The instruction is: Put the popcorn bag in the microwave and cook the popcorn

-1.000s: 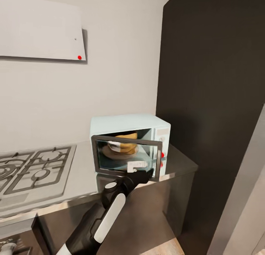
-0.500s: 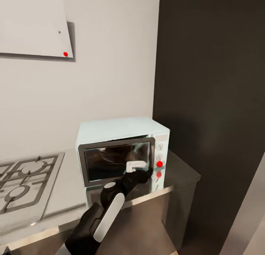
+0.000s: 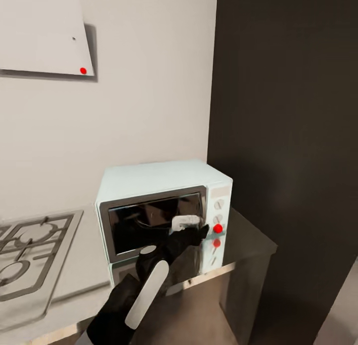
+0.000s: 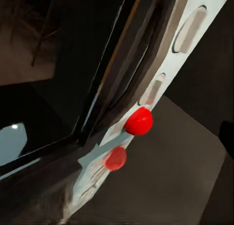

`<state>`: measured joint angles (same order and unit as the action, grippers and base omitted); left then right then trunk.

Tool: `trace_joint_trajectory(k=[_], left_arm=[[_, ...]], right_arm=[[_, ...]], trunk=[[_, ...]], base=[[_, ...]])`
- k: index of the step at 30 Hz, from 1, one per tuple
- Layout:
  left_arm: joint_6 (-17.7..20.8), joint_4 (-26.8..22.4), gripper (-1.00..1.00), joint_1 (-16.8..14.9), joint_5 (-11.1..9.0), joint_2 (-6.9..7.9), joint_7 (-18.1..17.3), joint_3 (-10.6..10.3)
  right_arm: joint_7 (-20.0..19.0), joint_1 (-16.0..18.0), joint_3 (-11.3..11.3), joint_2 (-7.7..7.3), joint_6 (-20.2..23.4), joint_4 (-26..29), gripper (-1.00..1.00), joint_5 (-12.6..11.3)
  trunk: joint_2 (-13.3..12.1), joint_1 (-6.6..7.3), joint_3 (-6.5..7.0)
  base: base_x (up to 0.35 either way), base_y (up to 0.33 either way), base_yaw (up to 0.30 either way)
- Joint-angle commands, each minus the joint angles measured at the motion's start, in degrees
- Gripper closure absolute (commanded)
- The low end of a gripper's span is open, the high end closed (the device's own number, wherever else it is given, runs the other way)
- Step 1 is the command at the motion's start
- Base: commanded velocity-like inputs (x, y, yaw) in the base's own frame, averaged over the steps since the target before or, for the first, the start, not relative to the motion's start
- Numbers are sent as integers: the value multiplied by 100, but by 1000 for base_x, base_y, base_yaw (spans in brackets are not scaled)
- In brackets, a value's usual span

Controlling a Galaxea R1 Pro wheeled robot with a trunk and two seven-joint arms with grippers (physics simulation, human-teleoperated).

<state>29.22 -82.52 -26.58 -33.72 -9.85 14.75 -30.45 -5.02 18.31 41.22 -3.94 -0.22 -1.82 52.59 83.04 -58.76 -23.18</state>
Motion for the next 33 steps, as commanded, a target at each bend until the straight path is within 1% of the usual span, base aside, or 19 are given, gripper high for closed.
trace_joint_trajectory(k=[1, 13, 15, 16, 17, 19, 20, 21, 22, 23, 24, 25, 27, 28, 29, 32, 33], left_arm=[[40, -2, -100, -7, 67, 0, 88, 40], [40, 5, -100, -7, 62, 0, 89, 39], [41, 11, -100, -6, 26, -3, 82, 35], [52, 37, -100, -5, -30, -10, 71, 29], [57, 60, -100, -5, -103, -15, 62, 22], [71, 224, -100, -5, -486, -15, 63, -126], [78, 329, -100, -5, -739, -15, 66, -246], [80, 522, -100, -5, -1099, 1, 69, -396], [75, 744, -100, -5, -1334, 23, 68, -466], [55, 1483, -100, -5, -1746, 45, 42, -565], [-39, 2388, -100, -5, -2043, 11, 13, -649], [-253, 3240, -100, -5, -2309, -15, -13, -711], [-693, 4309, -100, -3, -2614, -15, -34, -752], [-978, 5175, -100, -5, -2762, -15, -44, -767], [-1063, 5582, -100, -8, -2799, -15, -47, -768], [-1237, 7371, -100, -11, -2858, -15, -63, -758], [-1315, 7687, -100, -9, -2865, -15, -70, -751]], right_arm=[[-8, 6, 46, -2, 3, -11, -100, 40], [-8, 6, 45, -4, 9, -11, -100, 40], [-8, 6, 46, -2, 12, -11, -100, 41], [-8, 6, 46, -2, 13, -11, -100, 41], [-8, 6, 48, -2, 13, -11, -100, 41], [-8, 6, 44, -2, 10, -11, -100, 42], [-8, 6, 37, -2, 5, -11, -100, 51], [-8, 6, 23, 1, 0, -11, -100, 65], [-8, 6, 15, 3, -2, -11, -100, 72], [-6, 6, 4, 1, -3, -10, -100, 79], [-2, 6, -1, -11, -4, -6, -100, 78], [-1, 6, -5, -19, -6, -4, -100, 81], [-3, 6, -12, -22, -5, -3, -100, 83], [-6, 6, -15, -17, -5, -3, -100, 84], [-6, 6, -16, -16, -5, -3, -100, 84], [-8, 6, -17, -7, -5, -3, -100, 85], [-8, 6, -17, -9, -5, -3, -100, 85]], trunk=[[4, 4, -6], [4, 4, -6], [4, 4, -6], [4, 4, -6], [4, 4, -6], [4, 4, -6], [4, 4, -6], [4, 4, -6], [4, 4, -6], [4, 4, -6], [4, 4, -6], [4, 4, -6], [4, 4, -6], [4, 4, -6], [4, 4, -6], [4, 4, -6], [4, 4, -6]], base=[[-345, 0, 0], [-345, 0, 0], [-345, 0, 0], [-345, 0, 0], [-345, 0, 0], [-345, 0, 0], [-345, 0, 0], [-345, 0, 0], [-345, 0, 0], [-345, 0, 0], [-345, 0, 0], [-345, 0, 0], [-345, 0, 0], [-345, 0, 0], [-345, 0, 0], [-345, 0, 0], [-345, 0, 0]])
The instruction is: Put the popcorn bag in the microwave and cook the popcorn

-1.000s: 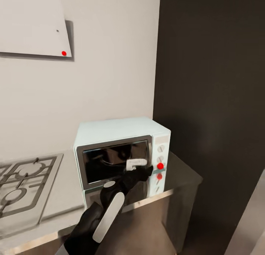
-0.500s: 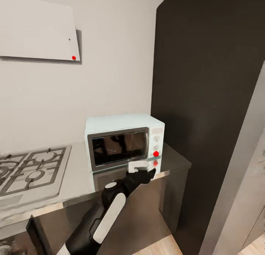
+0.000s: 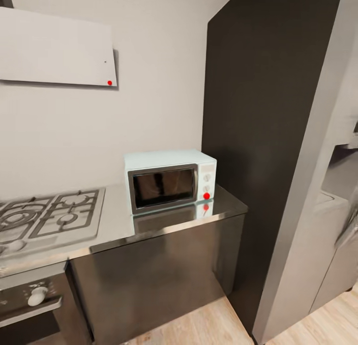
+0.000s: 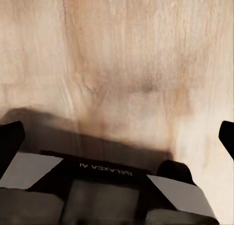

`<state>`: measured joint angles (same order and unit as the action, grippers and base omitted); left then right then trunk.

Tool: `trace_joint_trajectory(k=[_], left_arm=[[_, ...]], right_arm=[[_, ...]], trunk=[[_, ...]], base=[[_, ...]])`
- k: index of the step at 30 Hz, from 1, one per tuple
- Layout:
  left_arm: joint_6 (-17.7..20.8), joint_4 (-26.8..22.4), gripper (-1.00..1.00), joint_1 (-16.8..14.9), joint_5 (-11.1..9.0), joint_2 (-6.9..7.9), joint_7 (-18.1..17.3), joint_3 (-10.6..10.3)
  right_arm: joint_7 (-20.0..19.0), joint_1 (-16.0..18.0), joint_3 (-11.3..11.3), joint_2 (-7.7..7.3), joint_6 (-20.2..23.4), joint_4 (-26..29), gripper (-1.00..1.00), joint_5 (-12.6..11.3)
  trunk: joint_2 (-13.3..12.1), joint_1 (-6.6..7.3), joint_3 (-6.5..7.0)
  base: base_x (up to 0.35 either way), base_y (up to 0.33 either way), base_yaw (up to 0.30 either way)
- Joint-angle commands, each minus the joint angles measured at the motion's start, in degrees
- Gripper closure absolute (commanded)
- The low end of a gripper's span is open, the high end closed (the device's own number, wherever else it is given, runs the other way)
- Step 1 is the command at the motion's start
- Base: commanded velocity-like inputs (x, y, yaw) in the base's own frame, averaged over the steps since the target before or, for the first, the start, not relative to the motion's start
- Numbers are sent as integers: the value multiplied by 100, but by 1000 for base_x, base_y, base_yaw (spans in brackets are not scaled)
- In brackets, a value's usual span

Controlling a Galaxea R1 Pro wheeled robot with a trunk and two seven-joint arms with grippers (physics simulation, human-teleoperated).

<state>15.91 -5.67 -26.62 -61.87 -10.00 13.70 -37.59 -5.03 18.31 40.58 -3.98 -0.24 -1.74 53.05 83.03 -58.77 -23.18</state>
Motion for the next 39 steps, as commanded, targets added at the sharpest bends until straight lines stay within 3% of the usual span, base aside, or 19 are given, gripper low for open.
trace_joint_trajectory(k=[1, 4, 5, 9, 12, 16, 34, 39], left_arm=[[-185, 273, -100, -3, -57, 0, 29, -25], [-704, 513, -100, 276, -68, 16, 28, -8], [-1014, 557, -100, 730, -76, 310, 28, 4], [-1513, 567, -100, 1242, -233, 671, 20, 6], [-1530, 566, -100, 1268, -407, 776, 20, 6], [-1588, 559, -100, 1273, -978, 823, 17, 0], [-1582, 561, -100, 1274, -1011, 824, 19, 4], [-1591, 559, -100, 1274, -1011, 824, 19, 4]], right_arm=[[-7, 6, 46, -8, -2, -11, -100, 39], [-9, 6, 46, -13, 20, -11, -100, 33], [-20, 6, 46, -25, 84, -11, -100, 30], [-2, 6, 46, -66, 131, 3, -100, 37], [2, 6, 46, -68, 126, 13, -100, 47], [10, 6, 46, -76, 54, 15, -100, 56], [10, 6, 38, -68, 54, 15, -100, 44], [1, 6, 46, -68, 53, 15, -100, 31]], trunk=[[4, 4, -6], [4, 4, -6], [4, 4, -6], [4, 4, -6], [4, 4, -6], [4, 4, -6], [4, 4, -6], [4, 4, -6]], base=[[-345, 0, 0], [-324, 0, 0], [-48, 0, 75], [-15, 0, 212], [0, 0, 276], [0, 0, 278], [89, -229, 278], [4, -153, 88]])
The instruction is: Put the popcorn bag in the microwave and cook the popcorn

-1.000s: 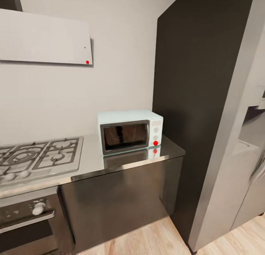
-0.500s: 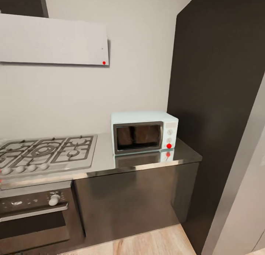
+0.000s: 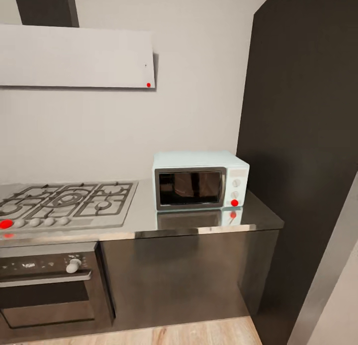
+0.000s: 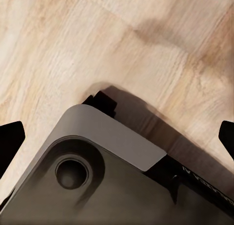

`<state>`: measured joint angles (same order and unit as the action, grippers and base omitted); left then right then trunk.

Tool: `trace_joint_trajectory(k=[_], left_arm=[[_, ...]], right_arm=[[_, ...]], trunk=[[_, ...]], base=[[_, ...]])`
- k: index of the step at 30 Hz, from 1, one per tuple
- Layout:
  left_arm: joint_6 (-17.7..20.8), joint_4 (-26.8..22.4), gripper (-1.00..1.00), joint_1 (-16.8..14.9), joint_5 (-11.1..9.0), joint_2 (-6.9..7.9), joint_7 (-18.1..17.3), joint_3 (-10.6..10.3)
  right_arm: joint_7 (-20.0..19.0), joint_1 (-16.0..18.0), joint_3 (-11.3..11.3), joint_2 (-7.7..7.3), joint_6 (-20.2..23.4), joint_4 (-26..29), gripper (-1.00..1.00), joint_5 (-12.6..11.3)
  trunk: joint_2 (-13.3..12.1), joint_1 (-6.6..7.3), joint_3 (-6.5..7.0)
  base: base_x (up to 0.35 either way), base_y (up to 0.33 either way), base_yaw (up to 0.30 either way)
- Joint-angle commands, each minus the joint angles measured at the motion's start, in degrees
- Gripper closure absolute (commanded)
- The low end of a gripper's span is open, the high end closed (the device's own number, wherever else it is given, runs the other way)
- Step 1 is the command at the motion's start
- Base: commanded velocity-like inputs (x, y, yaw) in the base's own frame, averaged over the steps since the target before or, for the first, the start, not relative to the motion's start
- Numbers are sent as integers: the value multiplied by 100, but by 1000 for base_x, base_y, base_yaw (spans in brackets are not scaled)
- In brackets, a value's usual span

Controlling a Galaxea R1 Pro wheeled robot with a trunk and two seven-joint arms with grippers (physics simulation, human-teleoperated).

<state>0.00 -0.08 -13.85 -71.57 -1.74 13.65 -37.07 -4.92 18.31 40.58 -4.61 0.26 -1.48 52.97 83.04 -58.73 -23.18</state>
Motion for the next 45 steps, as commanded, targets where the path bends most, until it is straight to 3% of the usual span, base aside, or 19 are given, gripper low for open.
trace_joint_trajectory(k=[1, 14, 15, 17, 19, 21, 22, 23, 24, 26, 27, 28, 30, 34, 37, 39, 42, 44, 45], left_arm=[[0, -1, -100, -4, -42, -2, 24, -49], [-22, -1, -100, -4, -42, -10, 24, -55], [-25, -1, -100, -4, -42, -10, 24, -55], [-30, -1, -100, -4, -42, -10, 24, -55], [-33, -1, -100, -4, -42, -7, 24, -55], [-34, -1, -100, -4, -42, -6, 24, -55], [-35, -1, -100, -4, -42, -4, 24, -55], [-35, -1, -100, -4, -40, -3, 24, -55], [-35, -1, -100, -4, -41, -2, 24, -54], [-34, -1, -100, -4, -40, -2, 24, -54], [-33, -1, -100, -4, -40, -2, 24, -54], [-34, -1, -100, -4, -38, -2, 24, -53], [-33, -1, -100, -4, -37, -2, 24, -50], [-32, -1, -100, -4, -33, -2, 24, -54], [-33, -1, -100, -4, -33, -2, 24, -55], [-32, -1, -100, -4, -33, -2, 24, -55], [-34, -1, -100, -4, -33, -3, 24, -55], [-35, -1, -100, -4, -33, -2, 24, -53], [-35, -1, -100, -4, -33, -2, 24, -50]], right_arm=[[-15, 6, 47, -4, 3, -10, -100, 40], [-164, 4, 68, 32, 55, 74, -100, 101], [-268, -8, 69, 52, 99, 176, -100, 100], [-1124, 2, 77, 85, 428, 772, -100, 78], [-2165, 9, 86, 101, 663, 1532, -100, 51], [-3138, 12, 92, 234, 1020, 2676, -100, 28], [-4075, 14, 32, 884, 2421, 5149, -100, 10], [-4189, 14, -86, 1044, 2813, 5807, -100, 8], [-4326, 15, -431, 1215, 3312, 6700, -100, 0], [-4501, 64, -1093, 1337, 3995, 7750, -100, -147], [-4529, 180, -1267, 1355, 4240, 7984, -100, -273], [-4549, 629, -1456, 1372, 4665, 8216, -100, -490], [-4555, 1058, -1521, 1376, 4946, 8285, -100, -582], [-4542, 2379, -1579, 1368, 5489, 8348, -100, -646], [-4378, 2943, -1586, 1370, 5583, 8345, -100, -660], [-4191, 3138, -1584, 1383, 5575, 8344, -100, -685], [-4032, 3245, -1542, 1425, 5263, 8328, -100, -715], [-4013, 3246, -1481, 1461, 4712, 8266, -100, -726], [-4009, 3255, -1255, 1461, 4231, 8062, -100, -782]], trunk=[[4, 0, -6], [4, 0, -6], [4, 0, -6], [4, 0, -6], [4, 0, -6], [4, 0, -6], [4, 0, -6], [4, 0, -6], [4, 0, -6], [4, 0, -6], [4, 0, -6], [4, 0, -6], [4, 0, -6], [4, 0, -6], [4, 0, -6], [4, 0, -6], [4, 0, -6], [4, 0, -6], [4, 0, -6]], base=[[0, -18, 8], [0, -2, 1], [0, 0, 0], [0, 0, 0], [0, 0, 0], [0, 0, 0], [0, 0, 0], [0, 0, 0], [0, 0, 0], [0, 0, 0], [0, 0, 0], [0, 0, 0], [0, 0, 0], [0, 0, 0], [0, 0, 0], [0, 0, 0], [0, 0, 0], [0, 0, 0], [0, 0, 0]])
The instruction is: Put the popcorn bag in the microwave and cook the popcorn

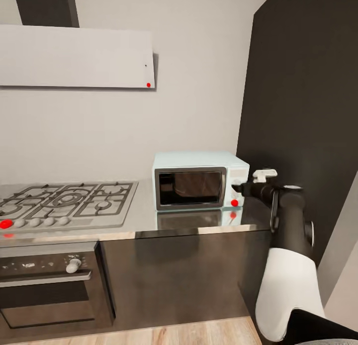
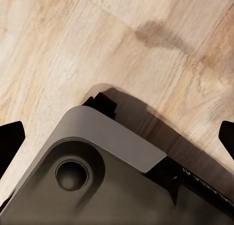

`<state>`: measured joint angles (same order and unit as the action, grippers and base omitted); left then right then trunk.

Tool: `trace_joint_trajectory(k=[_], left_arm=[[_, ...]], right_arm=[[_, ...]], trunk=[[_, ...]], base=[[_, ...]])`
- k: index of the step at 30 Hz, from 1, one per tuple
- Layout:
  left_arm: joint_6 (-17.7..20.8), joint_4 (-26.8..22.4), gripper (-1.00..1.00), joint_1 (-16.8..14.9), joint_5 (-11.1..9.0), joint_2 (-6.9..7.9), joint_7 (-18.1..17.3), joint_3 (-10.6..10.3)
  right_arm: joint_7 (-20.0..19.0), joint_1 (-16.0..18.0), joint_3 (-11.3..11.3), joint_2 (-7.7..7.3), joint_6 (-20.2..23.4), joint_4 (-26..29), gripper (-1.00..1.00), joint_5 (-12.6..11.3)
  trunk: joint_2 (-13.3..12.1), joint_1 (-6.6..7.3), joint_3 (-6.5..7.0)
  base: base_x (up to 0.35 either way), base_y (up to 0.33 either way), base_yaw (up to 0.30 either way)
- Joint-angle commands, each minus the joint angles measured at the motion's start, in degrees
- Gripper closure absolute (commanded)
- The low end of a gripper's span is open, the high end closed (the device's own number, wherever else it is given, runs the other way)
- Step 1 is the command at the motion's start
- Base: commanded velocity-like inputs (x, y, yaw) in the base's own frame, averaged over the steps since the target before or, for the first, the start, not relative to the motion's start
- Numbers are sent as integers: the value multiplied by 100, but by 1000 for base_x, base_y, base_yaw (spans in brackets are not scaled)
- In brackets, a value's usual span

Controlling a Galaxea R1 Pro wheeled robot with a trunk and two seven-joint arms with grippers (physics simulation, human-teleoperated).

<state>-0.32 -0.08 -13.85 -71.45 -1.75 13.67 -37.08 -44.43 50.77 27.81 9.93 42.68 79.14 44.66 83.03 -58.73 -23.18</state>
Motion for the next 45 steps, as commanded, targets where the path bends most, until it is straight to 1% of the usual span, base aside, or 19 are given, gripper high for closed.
trace_joint_trajectory(k=[1, 3, 4, 7, 8, 9, 10, 12, 13, 18, 23, 24, 26, 27, 28, 30, 32, 42, 45], left_arm=[[-3, -1, -100, -3, -46, -1, 21, -47], [-3, -1, -100, -3, -48, -1, 21, -45], [-3, -1, -100, -3, -50, -1, 21, -45], [-5, -7, -100, -3, -43, -1, 21, -50], [-4, -8, -100, -3, -39, -2, 21, -52], [-6, -8, -100, -3, -37, -2, 21, -52], [-10, -9, -100, -3, -28, -4, 20, -53], [-11, -10, -100, -3, -32, -5, 21, -53], [-11, -15, -100, -3, -34, -14, 21, -53], [-5, -18, -100, -3, -39, -26, 21, -53], [-3, -14, -100, -3, -50, -11, 21, -45], [-3, -10, -100, -3, -53, -10, 21, -45], [-3, -10, -100, -3, -53, -10, 21, -45], [-3, -10, -100, -3, -53, -10, 21, -45], [-3, -10, -100, -3, -53, -10, 21, -45], [-3, -10, -100, -3, -53, -10, 21, -45], [-3, -10, -100, -3, -53, -10, 21, -45], [-3, -10, -100, -3, -53, -10, 21, -45], [-3, -10, -100, -3, -53, 7, 21, -43]], right_arm=[[-58, 11, 232, 6, -286, -163, -100, -21], [-57, 11, 704, 6, -874, -578, -100, -233], [-55, 11, 985, 6, -1344, -943, -100, -328], [-32, 12, 1392, 6, -2237, -1583, -100, -389], [6, 12, 1584, 6, -2534, -1819, -100, -397], [28, 12, 1645, 2, -2605, -1883, -100, -396], [110, 12, 1813, -20, -2795, -2062, -100, -389], [142, 12, 1868, -23, -2865, -2169, -100, -383], [154, 12, 1887, -25, -2889, -2343, -100, -310], [169, 12, 1908, -33, -2902, -2523, -100, -86], [297, 12, 1914, -104, -2899, -2597, -100, -28], [524, 12, 1913, -169, -2905, -2625, -100, -28], [587, 12, 1911, -178, -2909, -2768, -100, -21], [719, 12, 1909, -185, -2943, -2983, -100, -1], [823, 12, 1907, -188, -3018, -3100, -100, 8], [1224, 12, 1901, -193, -3402, -3417, -100, 18], [1321, 12, 1894, -189, -3458, -3535, -100, 27], [1393, 12, 1877, -167, -3659, -3650, -100, 19], [1393, 12, 1877, -167, -3668, -3651, -100, 23]], trunk=[[4, 0, -7], [4, 0, -7], [4, 0, -7], [4, 0, -7], [4, 0, -7], [4, 0, -7], [4, 0, -7], [4, 0, -7], [4, 0, -7], [4, 0, -7], [4, 0, -7], [4, 0, -7], [4, 0, -7], [4, 0, -7], [4, 0, -7], [4, 0, -7], [4, 0, -7], [4, 0, -7], [4, 0, -7]], base=[[0, 0, 0], [0, 0, 0], [0, 0, 0], [0, 0, 0], [0, 0, 0], [0, 0, 0], [0, 0, 0], [0, 0, 0], [0, 0, 0], [0, 0, 0], [0, -159, 0], [0, -276, 0], [0, -255, 0], [0, -130, 0], [0, -83, 0], [0, -23, 0], [0, -6, 0], [2, -1, 0], [172, 0, 0]])
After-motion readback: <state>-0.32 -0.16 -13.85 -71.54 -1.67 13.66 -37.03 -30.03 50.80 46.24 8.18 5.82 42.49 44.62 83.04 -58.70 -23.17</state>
